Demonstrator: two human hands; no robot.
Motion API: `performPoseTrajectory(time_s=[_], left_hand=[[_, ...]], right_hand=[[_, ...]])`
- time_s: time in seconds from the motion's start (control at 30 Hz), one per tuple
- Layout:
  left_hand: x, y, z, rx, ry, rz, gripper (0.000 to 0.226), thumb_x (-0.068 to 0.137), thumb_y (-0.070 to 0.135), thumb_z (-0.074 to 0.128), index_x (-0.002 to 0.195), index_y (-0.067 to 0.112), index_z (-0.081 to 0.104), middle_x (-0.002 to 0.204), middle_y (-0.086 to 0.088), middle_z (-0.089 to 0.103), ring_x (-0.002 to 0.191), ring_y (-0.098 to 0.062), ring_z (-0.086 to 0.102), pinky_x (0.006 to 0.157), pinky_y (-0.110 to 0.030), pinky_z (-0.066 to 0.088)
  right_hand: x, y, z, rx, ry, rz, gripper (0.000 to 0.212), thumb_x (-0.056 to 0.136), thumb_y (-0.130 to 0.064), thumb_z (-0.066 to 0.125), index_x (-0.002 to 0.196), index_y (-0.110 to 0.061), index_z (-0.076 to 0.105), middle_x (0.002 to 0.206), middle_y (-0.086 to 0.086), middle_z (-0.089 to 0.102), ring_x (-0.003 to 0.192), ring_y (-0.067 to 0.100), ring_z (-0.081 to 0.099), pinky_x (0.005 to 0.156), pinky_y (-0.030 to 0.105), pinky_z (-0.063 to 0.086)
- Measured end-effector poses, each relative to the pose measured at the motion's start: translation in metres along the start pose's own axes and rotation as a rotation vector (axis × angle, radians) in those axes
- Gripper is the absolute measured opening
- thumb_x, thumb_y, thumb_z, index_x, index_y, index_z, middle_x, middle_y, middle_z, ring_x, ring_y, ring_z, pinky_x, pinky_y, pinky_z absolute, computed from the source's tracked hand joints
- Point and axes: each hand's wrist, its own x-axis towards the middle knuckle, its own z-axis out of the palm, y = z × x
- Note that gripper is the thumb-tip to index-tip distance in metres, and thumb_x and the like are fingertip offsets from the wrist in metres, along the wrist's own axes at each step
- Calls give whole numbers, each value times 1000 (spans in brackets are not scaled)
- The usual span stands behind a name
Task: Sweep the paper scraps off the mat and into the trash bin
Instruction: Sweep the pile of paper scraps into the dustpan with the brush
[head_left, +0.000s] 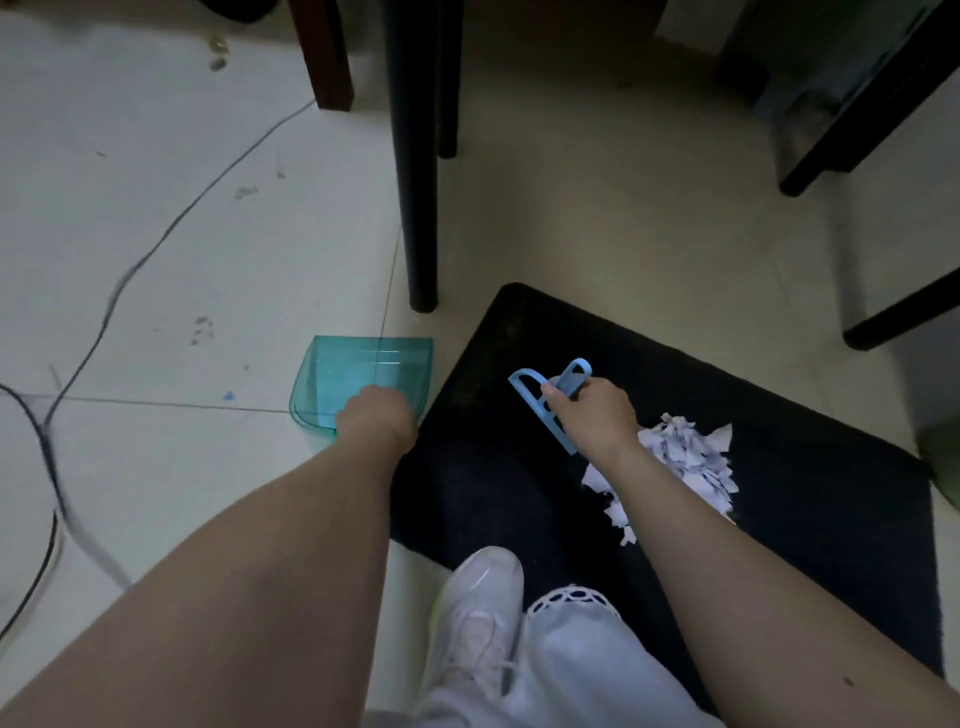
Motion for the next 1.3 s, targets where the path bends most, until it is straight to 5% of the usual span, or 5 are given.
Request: performPoseTrajectory(time_s=[0.27,0.57,0.97,1.17,1.3], left_hand=[[29,-34,61,-79,-91,-357,69,98,18,43,150,-4,3,157,-27,3,139,-47,28,112,-54,29],[30,-39,82,-225,86,-394,74,94,12,43,152,5,-2,141,-18,41,128,-36,44,101,-46,39],[6,-44,78,340,295,154,68,92,10,32,153,10,2,119,-7,55,103,-26,55,85,-37,45],[10,-7,76,327,264,302,62,99,21,33,153,12,5,127,-8,55,109,-27,56,88,-39,45],[12,3,77,367,239,400,65,102,36,30,153,8,2,132,-10,53,114,-27,55,90,-38,44]], right_hand=[[22,21,40,13,-31,16,38,91,-44,54,90,-9,69,79,9,68,72,23,64,60,31,47],[29,37,46,79,-14,36,41,92,-41,55,93,-3,69,84,15,70,80,29,66,65,35,50],[34,56,9,210,143,118,39,92,-37,57,77,-1,65,60,2,54,60,20,53,55,28,39],[34,65,-5,228,174,119,38,92,-35,57,70,-5,61,60,4,54,63,22,55,52,26,38],[31,68,-17,211,223,92,38,93,-33,56,92,3,68,82,18,69,78,32,65,65,34,50]])
